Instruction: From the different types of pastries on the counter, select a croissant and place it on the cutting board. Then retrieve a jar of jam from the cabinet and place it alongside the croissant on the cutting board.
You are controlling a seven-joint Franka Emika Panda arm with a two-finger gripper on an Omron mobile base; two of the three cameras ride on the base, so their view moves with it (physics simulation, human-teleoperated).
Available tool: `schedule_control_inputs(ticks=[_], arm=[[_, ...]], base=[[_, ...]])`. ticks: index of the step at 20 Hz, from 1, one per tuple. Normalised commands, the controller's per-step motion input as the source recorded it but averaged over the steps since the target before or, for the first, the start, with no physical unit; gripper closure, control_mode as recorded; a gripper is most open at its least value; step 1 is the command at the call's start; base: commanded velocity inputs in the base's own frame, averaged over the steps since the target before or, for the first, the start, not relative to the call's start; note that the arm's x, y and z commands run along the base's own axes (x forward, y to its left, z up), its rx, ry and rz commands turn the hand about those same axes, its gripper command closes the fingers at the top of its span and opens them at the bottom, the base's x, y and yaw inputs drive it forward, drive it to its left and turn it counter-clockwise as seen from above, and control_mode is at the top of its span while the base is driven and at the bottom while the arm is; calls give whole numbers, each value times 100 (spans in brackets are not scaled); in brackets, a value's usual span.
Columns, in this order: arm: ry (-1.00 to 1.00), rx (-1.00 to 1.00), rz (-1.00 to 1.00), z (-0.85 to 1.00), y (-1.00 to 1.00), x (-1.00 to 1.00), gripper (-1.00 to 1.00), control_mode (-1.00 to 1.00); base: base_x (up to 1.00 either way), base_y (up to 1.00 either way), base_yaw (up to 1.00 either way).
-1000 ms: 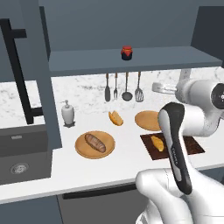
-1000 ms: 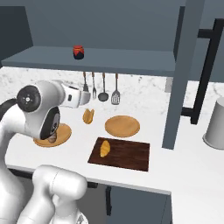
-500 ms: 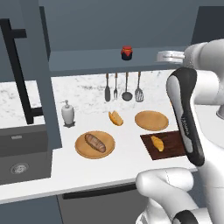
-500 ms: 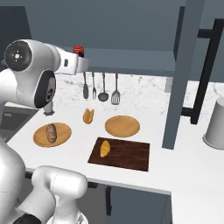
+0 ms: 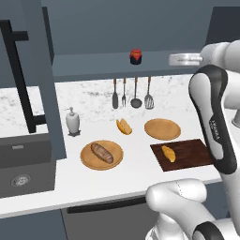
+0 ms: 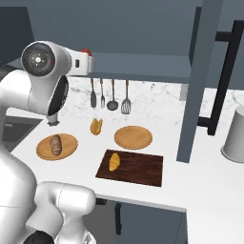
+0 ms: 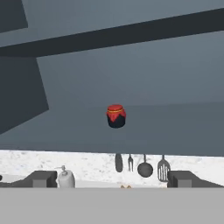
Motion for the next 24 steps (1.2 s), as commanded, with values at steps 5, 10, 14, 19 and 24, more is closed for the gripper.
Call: schedule_control_inputs(ticks=[5,10,14,19,24], arm=[[7,-2,-9,2,32,45,-100,-100],[9,-1,-4,0,1,78,-100,-100],[5,0,0,-1,11,62,-100,-100],[0,0,2,-6,31,39,-100,-100],[0,0,3,-27,13,50,-100,-100]], base=[[0,0,0],[0,0,0],[0,0,0],[0,0,0],[0,0,0]])
